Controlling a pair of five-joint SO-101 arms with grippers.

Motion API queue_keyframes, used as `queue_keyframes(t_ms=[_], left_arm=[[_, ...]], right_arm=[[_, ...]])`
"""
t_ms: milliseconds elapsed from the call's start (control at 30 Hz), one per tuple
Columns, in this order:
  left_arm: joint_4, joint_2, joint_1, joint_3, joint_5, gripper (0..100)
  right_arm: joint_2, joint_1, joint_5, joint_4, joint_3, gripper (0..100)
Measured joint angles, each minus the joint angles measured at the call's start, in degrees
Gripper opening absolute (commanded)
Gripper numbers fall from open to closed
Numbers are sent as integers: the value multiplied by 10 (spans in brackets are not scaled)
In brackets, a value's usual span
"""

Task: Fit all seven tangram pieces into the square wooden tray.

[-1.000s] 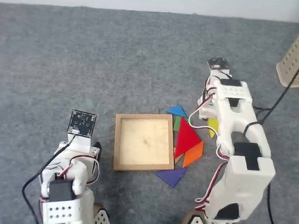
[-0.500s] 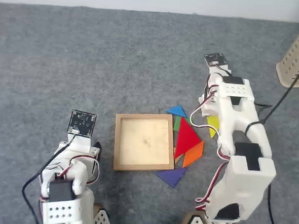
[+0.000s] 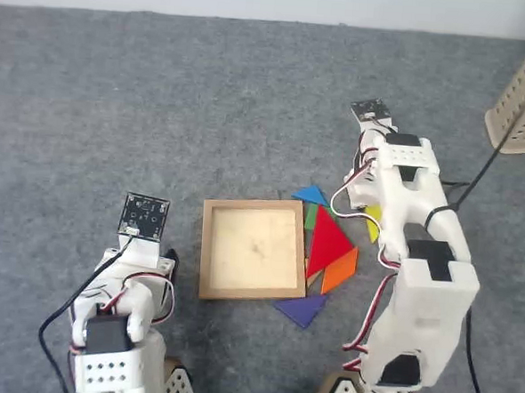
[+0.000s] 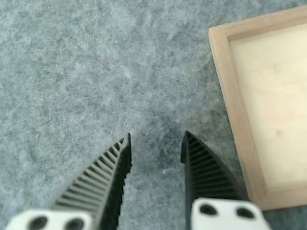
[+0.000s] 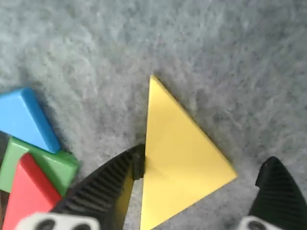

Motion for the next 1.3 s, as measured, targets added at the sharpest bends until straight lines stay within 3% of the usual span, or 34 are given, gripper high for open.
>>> queue_keyframes(t_ms=[133,267,667,967,1133,1300], left_arm=[[0,0,0,0,0,168],[0,0,0,0,0,168],[0,0,0,0,0,168],[0,0,0,0,0,168],[0,0,0,0,0,168],[0,0,0,0,0,168]], right_arm=[[1,0,0,7,-2,223],[1,5,0,10,-7,217],[-25,4,-4,25,-2,217],[-162,4,-4,-2,129,221],[-169,3,-36,-2,141,310],[-132,4,-49,-2,141,302]])
